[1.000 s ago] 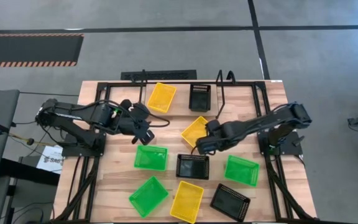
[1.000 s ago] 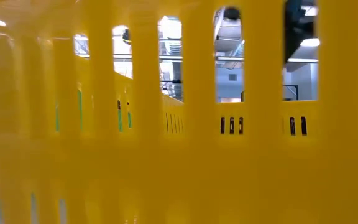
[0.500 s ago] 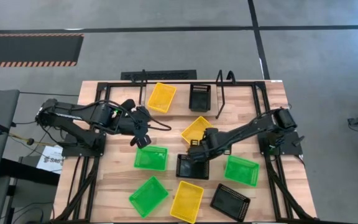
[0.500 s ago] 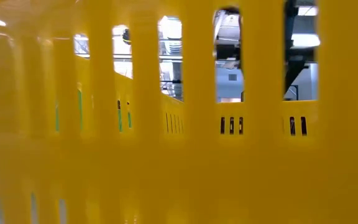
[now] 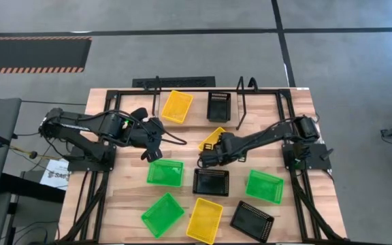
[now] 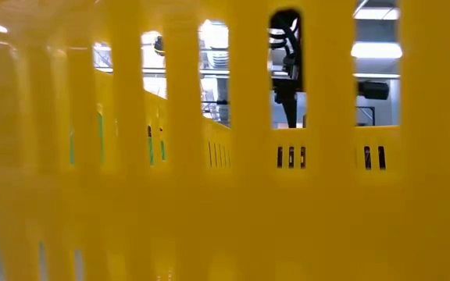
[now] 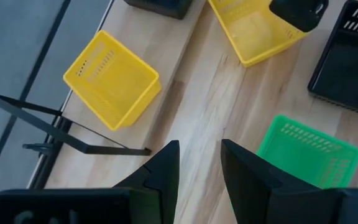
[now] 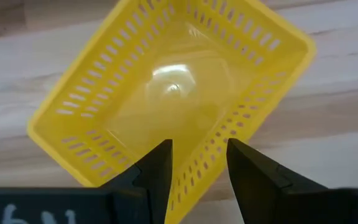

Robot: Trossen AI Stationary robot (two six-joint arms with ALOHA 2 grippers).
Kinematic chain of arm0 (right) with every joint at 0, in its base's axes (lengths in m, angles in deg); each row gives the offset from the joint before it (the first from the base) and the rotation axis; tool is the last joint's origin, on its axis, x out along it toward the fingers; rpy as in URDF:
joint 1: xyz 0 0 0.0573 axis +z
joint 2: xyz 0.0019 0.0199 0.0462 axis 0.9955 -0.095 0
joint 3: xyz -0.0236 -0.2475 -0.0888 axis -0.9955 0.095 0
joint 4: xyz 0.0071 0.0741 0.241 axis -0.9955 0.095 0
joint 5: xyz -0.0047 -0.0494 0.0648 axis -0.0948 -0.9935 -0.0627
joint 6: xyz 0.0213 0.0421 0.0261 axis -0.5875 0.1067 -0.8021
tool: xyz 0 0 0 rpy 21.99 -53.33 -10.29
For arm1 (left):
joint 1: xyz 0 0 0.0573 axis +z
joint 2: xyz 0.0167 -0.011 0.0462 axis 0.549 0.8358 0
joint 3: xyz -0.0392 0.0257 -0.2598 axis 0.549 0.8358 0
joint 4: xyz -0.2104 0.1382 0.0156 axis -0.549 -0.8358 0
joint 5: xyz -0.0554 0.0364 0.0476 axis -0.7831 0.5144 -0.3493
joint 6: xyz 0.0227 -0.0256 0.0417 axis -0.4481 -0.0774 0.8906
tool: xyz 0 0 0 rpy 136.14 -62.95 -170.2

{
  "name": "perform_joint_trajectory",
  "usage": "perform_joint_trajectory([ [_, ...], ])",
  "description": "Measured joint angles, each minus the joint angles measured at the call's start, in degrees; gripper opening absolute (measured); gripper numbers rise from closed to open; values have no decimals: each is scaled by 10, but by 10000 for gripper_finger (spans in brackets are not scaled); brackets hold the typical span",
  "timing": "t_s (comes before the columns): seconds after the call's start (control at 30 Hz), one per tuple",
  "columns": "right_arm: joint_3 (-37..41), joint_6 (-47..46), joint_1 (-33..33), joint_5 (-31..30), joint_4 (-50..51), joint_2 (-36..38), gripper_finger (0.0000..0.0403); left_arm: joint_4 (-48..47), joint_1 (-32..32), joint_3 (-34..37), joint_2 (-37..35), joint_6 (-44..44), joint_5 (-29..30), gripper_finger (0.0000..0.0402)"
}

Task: Stack baskets on shelf by color
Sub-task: Stack the top yellow bin on the top of the other yellow bin on the shelf

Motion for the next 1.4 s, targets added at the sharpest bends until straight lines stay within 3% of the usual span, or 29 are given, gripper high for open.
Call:
perform_joint_trajectory([
  [0.4, 0, 6, 29, 42, 13, -32, 175, -2, 0, 0, 0, 6, 0, 106],
  [0.77, 0, 22, 36, 54, 64, 19, 175, -1, 0, 0, 0, 8, 2, 106],
  [0.87, -1, 117, 36, 56, 67, 36, 175, 1, 0, 0, 0, 10, 2, 106],
  [1.1, 0, 471, 29, 103, 43, 68, 168, -2, 0, 0, 0, 17, -1, 106],
  [1.4, 0, 773, 5, 170, 91, 69, 164, -6, 0, 0, 0, -19, -26, 106],
])
